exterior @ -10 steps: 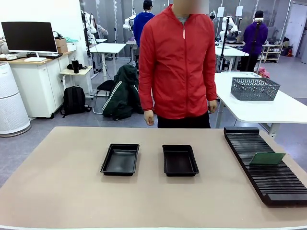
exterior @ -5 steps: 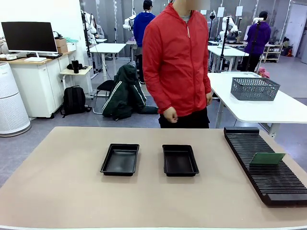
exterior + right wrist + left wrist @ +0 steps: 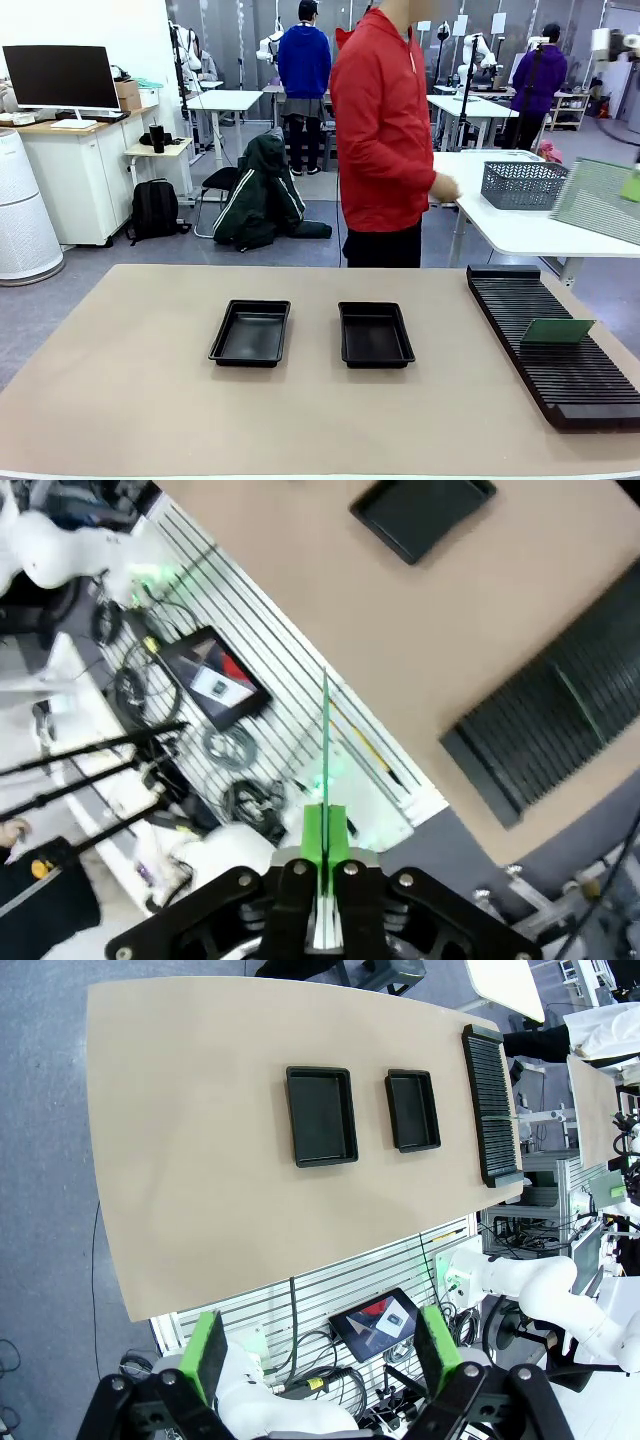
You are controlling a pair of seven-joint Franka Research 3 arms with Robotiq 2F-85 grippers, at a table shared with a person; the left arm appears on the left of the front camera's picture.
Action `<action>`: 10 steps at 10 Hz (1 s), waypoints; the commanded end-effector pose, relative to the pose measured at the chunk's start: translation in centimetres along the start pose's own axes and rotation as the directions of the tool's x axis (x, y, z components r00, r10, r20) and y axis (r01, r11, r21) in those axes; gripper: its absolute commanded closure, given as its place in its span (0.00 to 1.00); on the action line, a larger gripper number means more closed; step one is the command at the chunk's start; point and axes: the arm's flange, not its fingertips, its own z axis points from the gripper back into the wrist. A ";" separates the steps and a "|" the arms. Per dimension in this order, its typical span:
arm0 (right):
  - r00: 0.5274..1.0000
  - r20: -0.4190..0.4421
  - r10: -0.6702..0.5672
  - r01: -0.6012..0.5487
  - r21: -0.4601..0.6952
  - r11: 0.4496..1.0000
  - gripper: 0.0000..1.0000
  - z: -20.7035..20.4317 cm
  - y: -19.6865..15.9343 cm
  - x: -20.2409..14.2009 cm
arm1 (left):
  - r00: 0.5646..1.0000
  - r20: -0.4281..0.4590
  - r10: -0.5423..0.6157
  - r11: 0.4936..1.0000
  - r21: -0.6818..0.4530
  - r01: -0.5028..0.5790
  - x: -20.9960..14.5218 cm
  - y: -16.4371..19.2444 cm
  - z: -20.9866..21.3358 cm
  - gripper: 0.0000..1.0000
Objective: Inspect and transfer BCBs to ESD trays.
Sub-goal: Pick up the Blank PCB from the PCB Rack and place it in the left ESD tray.
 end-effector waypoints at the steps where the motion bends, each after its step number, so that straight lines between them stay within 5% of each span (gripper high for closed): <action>1: 0.993 0.058 -0.099 0.096 0.054 0.994 0.97 -2.5 1.6 3.3 | 1.000 0.002 0.001 1.000 -0.008 -0.001 -0.1 0.0 -0.1 0.00; 5: 0.965 0.166 -0.201 0.166 0.203 0.965 0.97 -8.6 3.3 8.8 | 1.000 0.002 0.001 1.000 -0.008 -0.001 -0.1 0.0 -0.1 0.00; 10: 0.943 0.194 -0.270 0.175 0.401 0.899 0.97 -17.9 1.7 17.8 | 1.000 0.002 0.001 1.000 -0.008 -0.001 -0.1 0.0 -0.1 0.00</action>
